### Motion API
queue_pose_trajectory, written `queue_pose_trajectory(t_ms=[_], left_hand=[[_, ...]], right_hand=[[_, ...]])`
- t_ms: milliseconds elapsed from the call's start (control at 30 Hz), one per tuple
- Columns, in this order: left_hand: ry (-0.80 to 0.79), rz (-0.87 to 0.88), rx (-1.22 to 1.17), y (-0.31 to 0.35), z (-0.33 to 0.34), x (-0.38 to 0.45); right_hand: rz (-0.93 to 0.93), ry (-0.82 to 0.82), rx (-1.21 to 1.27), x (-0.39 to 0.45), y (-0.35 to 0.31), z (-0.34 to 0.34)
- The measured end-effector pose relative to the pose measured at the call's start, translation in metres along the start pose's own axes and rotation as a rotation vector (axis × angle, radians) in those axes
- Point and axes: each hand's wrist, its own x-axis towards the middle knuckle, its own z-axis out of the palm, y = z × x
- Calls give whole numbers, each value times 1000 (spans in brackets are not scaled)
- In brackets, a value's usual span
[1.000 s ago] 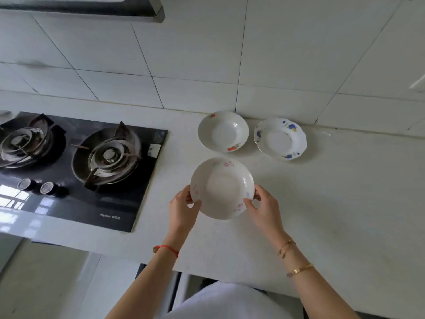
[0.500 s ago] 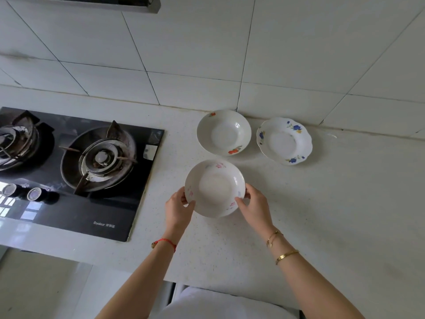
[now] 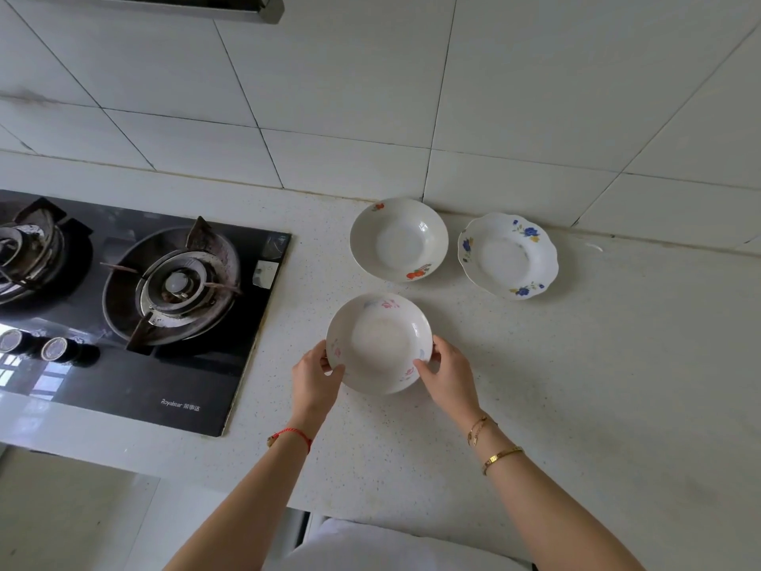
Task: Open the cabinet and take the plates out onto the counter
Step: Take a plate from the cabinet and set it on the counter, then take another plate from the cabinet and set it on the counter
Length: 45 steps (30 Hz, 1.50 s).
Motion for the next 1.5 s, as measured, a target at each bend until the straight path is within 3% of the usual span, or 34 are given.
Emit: queue_pose_trajectory(t_ms=[400,633,967,1500], left_hand=[[6,-18,63,5,-4,-4],[99,113,249,14,-24,-38],[186,385,406,36,-39,-136],[281,434,413,-27,-60,-307]], right_hand=[[2,-33,-107,-6,2,-10],[-139,35,-258,-29,13,-49],[-314,111,-282,-97,20,-100],[-410,148,-308,-255,40,-104]])
